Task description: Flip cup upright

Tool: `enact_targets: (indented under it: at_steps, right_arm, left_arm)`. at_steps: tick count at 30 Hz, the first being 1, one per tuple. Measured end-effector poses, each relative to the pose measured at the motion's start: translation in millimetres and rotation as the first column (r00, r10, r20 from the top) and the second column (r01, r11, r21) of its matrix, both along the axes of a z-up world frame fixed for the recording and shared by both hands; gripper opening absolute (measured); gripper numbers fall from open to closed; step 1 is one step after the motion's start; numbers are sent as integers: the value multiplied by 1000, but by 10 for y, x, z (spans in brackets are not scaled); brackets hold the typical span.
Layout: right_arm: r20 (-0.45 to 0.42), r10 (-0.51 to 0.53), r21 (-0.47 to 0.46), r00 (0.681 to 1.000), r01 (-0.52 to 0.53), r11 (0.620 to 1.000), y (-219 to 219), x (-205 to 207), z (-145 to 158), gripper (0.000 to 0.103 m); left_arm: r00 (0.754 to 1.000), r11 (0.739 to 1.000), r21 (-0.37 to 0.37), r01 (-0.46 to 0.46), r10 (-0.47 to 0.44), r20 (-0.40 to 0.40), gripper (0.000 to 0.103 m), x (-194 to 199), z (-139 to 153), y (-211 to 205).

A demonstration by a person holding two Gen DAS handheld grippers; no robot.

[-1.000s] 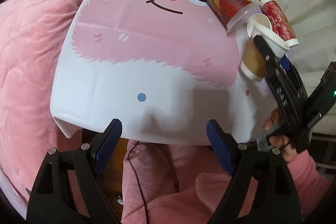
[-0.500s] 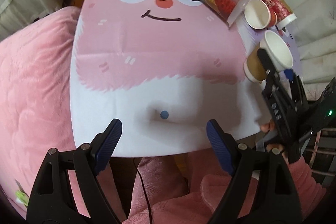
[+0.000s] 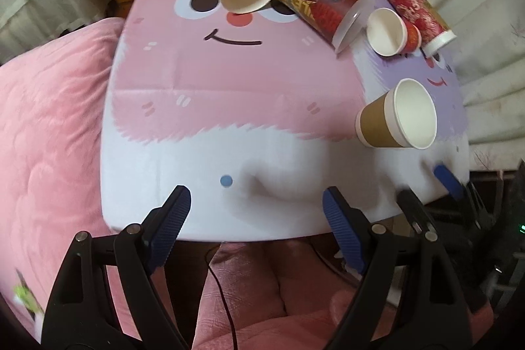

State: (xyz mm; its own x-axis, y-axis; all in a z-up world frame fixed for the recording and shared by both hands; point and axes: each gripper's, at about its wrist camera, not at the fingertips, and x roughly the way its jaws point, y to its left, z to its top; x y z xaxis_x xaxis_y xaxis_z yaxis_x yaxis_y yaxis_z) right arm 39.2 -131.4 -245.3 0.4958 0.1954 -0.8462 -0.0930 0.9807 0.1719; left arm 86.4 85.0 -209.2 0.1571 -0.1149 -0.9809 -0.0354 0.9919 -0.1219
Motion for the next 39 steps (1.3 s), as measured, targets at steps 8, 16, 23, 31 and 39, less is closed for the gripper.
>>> enact_targets:
  at_steps: [8, 16, 23, 31, 39]
  right_arm:
    - [-251, -10, 25, 968, 17, 1000, -372, -378, 478, 103]
    - [-296, -66, 48, 953, 84, 995, -578, -697, 1192, 103]
    - [-113, -95, 21, 989, 98, 995, -573, -894, 1980, 103]
    - [119, -153, -21, 981, 157, 987, -624, -1141, 2517, 103]
    - [191, -163, -52, 968, 176, 983, -628, -1306, 2679, 103]
  left_arm:
    - [990, 997, 26, -71, 67, 125, 81, -389, 409, -287]
    - [957, 994, 94, -59, 29, 290, 81, -668, 1206, -595]
    - [900, 992, 87, -95, 48, 433, 98, -950, 1778, -734]
    - [864, 988, 121, -96, 22, 502, 103, -1242, 1914, -888]
    - [843, 985, 131, -112, 25, 538, 103, -1424, 1953, -969]
